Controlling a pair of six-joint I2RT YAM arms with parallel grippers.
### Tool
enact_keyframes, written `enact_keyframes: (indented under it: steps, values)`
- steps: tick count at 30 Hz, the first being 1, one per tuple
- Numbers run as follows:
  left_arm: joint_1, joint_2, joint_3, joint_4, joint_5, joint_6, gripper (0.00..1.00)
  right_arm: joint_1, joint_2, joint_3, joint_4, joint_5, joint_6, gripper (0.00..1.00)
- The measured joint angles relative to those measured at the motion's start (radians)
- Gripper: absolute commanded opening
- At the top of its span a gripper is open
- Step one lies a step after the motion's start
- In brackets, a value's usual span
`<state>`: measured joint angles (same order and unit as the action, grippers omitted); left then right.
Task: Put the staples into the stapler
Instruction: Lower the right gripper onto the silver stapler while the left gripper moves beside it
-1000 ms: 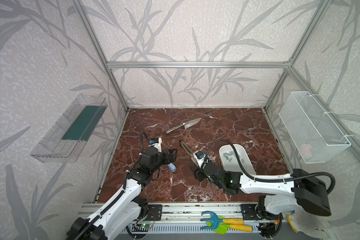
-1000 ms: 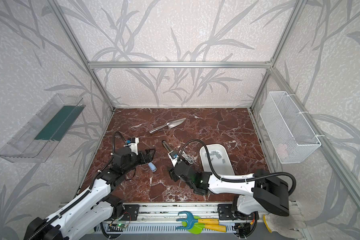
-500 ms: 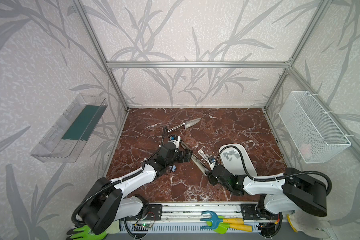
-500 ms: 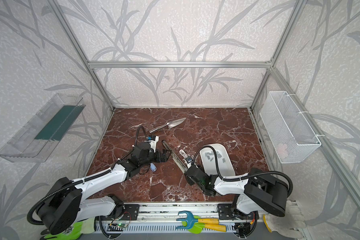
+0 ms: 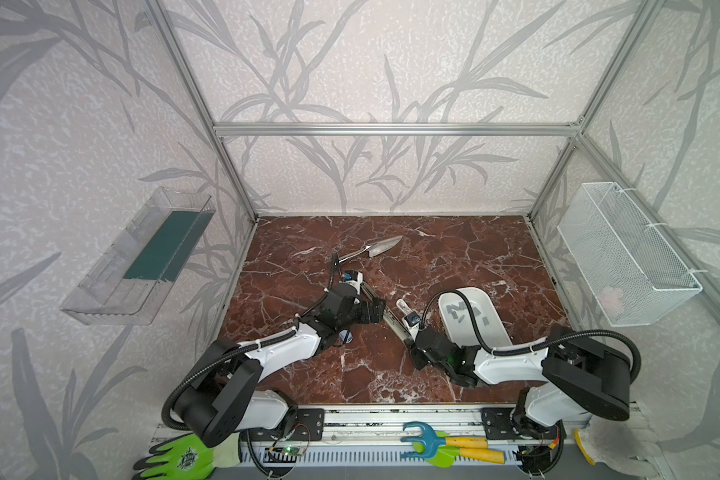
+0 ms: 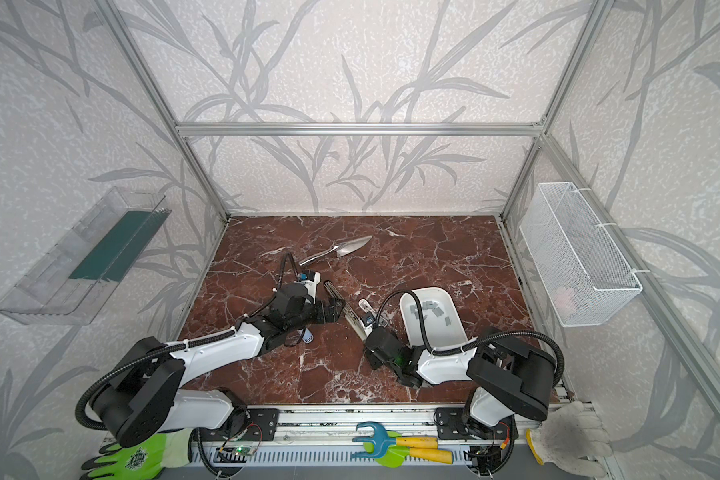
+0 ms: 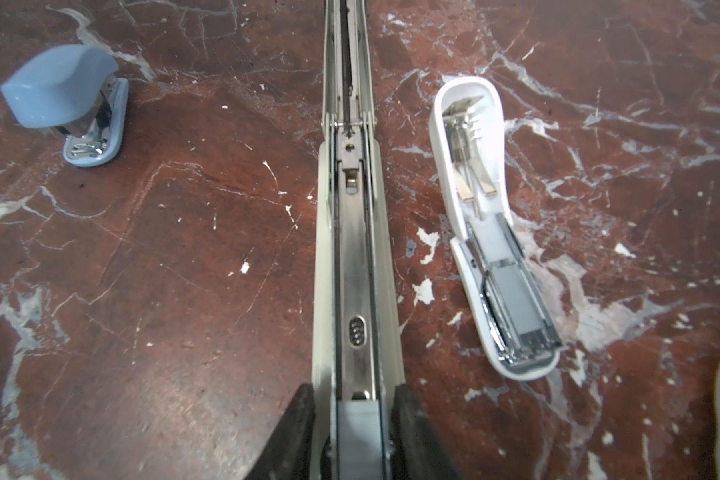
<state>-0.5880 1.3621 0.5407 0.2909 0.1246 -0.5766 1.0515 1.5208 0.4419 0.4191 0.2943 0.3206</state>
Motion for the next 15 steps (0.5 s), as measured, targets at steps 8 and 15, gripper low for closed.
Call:
enact_keyframes:
  steps: [8,15]
  values:
    - [0.0,0.054,0.0,0.048,-0.009,-0.039,0.95,0.0,0.026,0.004,0.035,0.004,-0.01,0.19]
    - [0.0,0.131,0.0,0.097,-0.032,-0.102,0.94,0.0,0.029,0.004,0.045,0.001,-0.016,0.1]
